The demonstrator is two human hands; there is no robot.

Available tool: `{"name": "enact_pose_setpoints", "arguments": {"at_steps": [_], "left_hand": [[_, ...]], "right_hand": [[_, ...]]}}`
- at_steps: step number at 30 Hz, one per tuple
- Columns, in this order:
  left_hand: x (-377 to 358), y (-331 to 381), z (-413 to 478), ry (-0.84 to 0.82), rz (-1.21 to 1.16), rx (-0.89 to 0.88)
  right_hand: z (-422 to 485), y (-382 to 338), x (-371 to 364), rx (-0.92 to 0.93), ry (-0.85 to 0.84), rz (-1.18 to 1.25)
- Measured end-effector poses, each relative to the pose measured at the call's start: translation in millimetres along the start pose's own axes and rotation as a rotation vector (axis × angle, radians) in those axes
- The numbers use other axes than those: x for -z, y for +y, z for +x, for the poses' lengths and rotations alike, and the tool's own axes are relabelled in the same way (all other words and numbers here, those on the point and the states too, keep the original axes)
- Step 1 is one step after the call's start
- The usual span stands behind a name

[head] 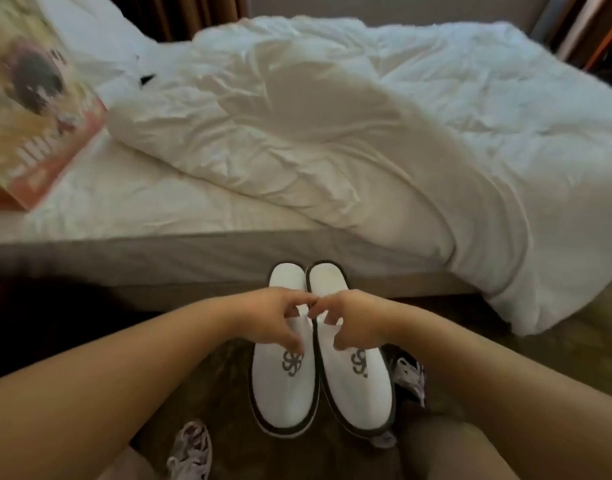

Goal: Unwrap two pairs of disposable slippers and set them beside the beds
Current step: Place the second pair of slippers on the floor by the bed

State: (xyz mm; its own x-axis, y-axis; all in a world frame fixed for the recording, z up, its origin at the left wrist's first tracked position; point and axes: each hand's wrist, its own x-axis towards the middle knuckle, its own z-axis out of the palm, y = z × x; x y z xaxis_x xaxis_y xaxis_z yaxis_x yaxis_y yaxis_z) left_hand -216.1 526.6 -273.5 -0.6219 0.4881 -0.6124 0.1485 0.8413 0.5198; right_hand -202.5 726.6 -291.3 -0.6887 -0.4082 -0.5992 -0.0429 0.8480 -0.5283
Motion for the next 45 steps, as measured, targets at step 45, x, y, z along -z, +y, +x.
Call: {"name": "enact_pose_setpoints", "arguments": {"at_steps": [45], "left_hand": [[-194,-246,334,-0.385,-0.005,0.038]], "right_hand": [[324,193,-182,-0.279,-0.396,-0.043]]}}
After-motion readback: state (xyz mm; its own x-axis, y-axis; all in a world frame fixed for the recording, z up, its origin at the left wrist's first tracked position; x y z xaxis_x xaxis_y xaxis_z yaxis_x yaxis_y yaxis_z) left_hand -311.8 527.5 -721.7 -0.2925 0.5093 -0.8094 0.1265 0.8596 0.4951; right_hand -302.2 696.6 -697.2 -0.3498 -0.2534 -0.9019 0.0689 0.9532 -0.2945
